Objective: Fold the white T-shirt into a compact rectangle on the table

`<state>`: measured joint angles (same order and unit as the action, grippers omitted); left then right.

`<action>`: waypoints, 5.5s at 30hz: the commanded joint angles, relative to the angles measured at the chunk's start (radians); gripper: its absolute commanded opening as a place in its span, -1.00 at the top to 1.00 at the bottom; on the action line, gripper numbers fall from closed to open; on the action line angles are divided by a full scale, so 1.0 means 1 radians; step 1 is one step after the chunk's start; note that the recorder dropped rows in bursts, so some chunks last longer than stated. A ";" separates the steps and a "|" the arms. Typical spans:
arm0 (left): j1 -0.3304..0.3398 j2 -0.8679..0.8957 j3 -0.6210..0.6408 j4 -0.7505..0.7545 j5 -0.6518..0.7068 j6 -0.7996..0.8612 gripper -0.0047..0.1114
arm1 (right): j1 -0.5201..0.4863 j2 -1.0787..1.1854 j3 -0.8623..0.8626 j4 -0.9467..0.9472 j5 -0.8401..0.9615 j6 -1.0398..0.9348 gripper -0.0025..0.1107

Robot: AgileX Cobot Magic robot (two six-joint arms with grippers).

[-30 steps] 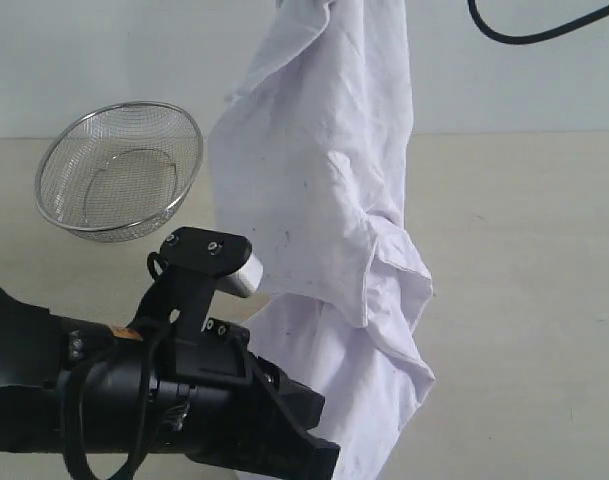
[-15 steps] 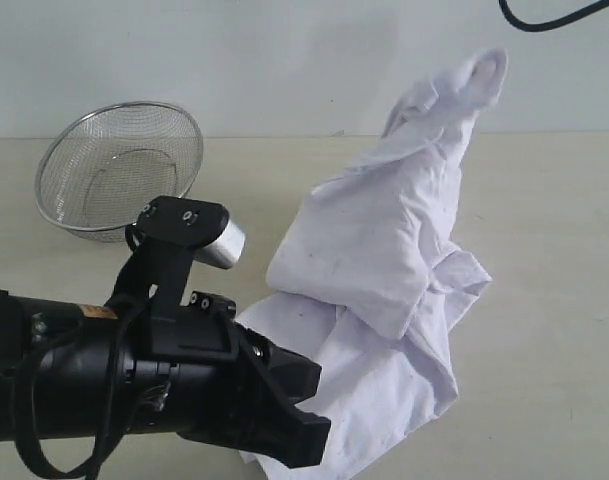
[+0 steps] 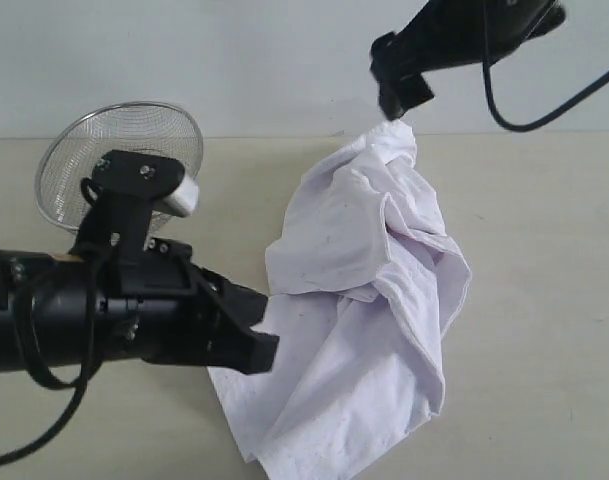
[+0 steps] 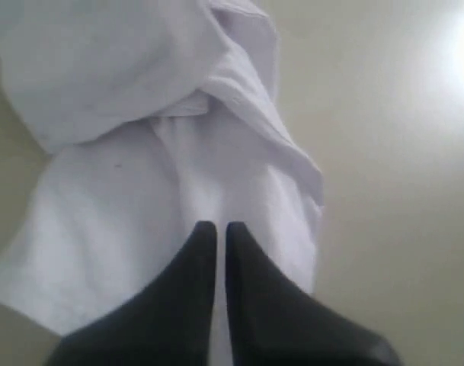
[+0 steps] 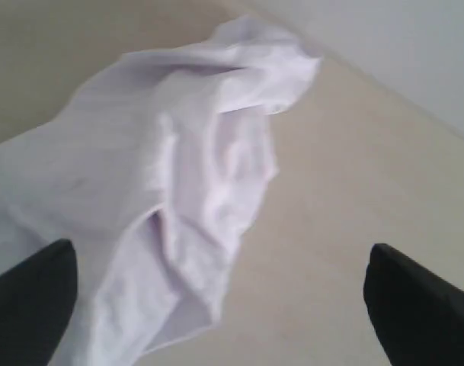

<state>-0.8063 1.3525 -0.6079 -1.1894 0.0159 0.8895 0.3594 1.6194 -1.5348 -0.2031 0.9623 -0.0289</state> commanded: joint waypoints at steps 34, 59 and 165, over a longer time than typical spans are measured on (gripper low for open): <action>0.272 -0.003 0.032 0.036 0.158 0.027 0.84 | 0.069 0.298 0.025 0.001 -0.215 0.082 0.96; 0.272 0.052 -0.044 0.058 0.160 0.079 0.84 | -0.398 0.099 0.068 -0.160 0.010 0.163 -0.02; 0.053 0.501 -0.435 0.595 0.414 -0.304 0.84 | -0.220 0.291 0.057 0.436 -0.134 -0.174 0.96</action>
<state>-0.7418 1.8278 -1.0419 -0.5749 0.5267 0.5801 0.1399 1.9733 -1.4777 0.2903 0.8141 -0.2288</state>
